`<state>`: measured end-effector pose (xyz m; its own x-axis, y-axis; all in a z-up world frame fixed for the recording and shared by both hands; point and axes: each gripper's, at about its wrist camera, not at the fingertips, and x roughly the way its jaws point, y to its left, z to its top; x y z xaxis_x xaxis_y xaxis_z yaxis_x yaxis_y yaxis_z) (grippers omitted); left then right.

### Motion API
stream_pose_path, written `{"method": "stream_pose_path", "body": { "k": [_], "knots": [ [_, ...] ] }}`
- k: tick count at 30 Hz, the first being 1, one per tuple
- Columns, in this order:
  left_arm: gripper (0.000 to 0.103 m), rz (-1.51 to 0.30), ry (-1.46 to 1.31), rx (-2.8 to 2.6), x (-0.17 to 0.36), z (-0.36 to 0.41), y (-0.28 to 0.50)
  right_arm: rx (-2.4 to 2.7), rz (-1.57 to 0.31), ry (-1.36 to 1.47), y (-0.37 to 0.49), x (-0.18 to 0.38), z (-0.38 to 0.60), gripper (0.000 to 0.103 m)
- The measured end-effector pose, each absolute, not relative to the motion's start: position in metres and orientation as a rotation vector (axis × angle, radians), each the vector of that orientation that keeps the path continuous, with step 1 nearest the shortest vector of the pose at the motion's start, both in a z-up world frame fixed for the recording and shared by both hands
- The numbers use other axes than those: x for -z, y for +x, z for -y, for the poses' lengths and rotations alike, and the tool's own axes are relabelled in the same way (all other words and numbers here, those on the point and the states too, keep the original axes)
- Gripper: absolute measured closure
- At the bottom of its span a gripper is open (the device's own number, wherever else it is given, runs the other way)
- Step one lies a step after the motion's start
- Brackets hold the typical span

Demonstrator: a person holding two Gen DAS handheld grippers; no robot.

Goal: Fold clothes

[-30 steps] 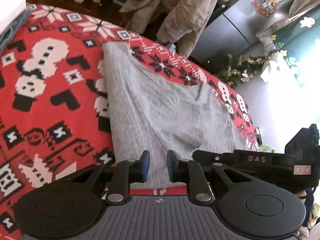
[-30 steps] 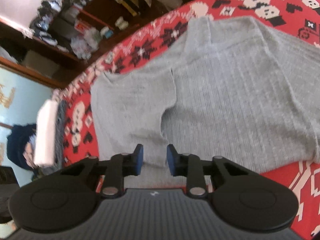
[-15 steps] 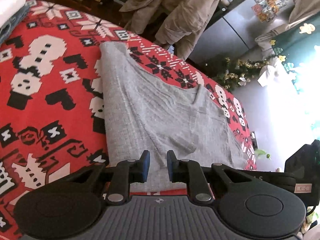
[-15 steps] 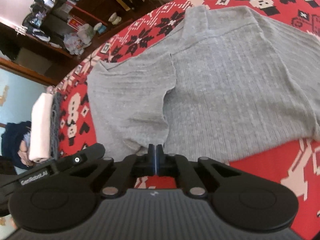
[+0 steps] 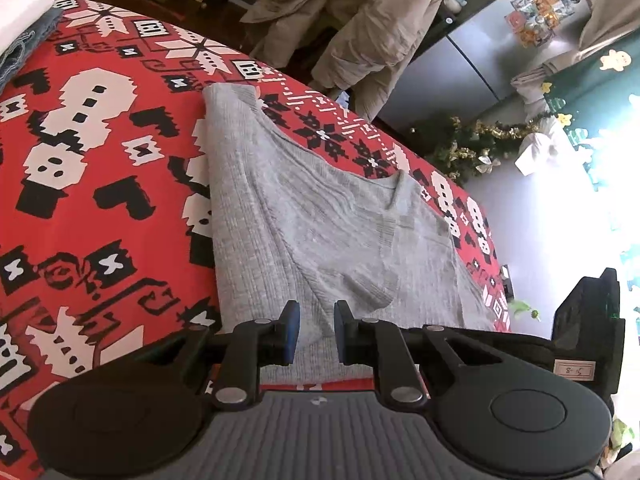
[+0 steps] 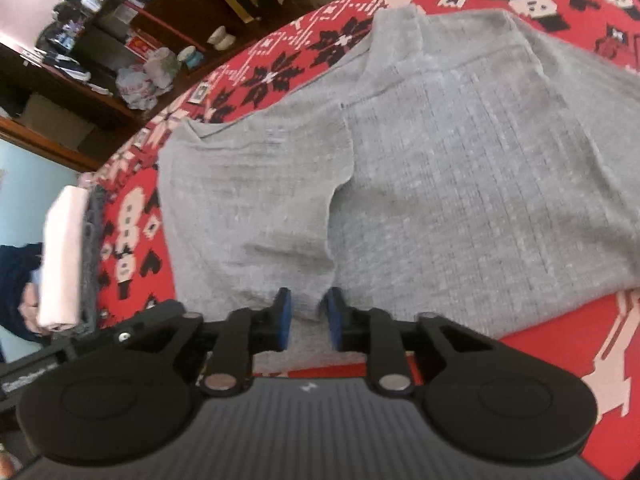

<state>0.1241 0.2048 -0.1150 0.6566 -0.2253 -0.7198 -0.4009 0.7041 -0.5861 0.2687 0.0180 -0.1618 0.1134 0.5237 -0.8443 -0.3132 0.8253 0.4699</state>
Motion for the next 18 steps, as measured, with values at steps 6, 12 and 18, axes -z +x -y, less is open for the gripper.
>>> {"method": "stream_pose_path", "body": {
  "k": [6,12,18],
  "knots": [
    [0.086,-0.901,-0.751,-0.086,0.111,-0.199,0.123,-0.617,-1.312,0.201,0.259,0.143,0.003,0.101],
    [0.086,-0.986,-0.554,-0.069,0.113,-0.183,0.120,-0.599,-1.327,0.221,0.264,0.148,0.014,0.102],
    [0.086,-0.945,-0.177,-0.093,0.102,-0.144,0.106,-0.614,-1.342,0.213,0.265,0.155,0.006,0.102]
  ]
}}
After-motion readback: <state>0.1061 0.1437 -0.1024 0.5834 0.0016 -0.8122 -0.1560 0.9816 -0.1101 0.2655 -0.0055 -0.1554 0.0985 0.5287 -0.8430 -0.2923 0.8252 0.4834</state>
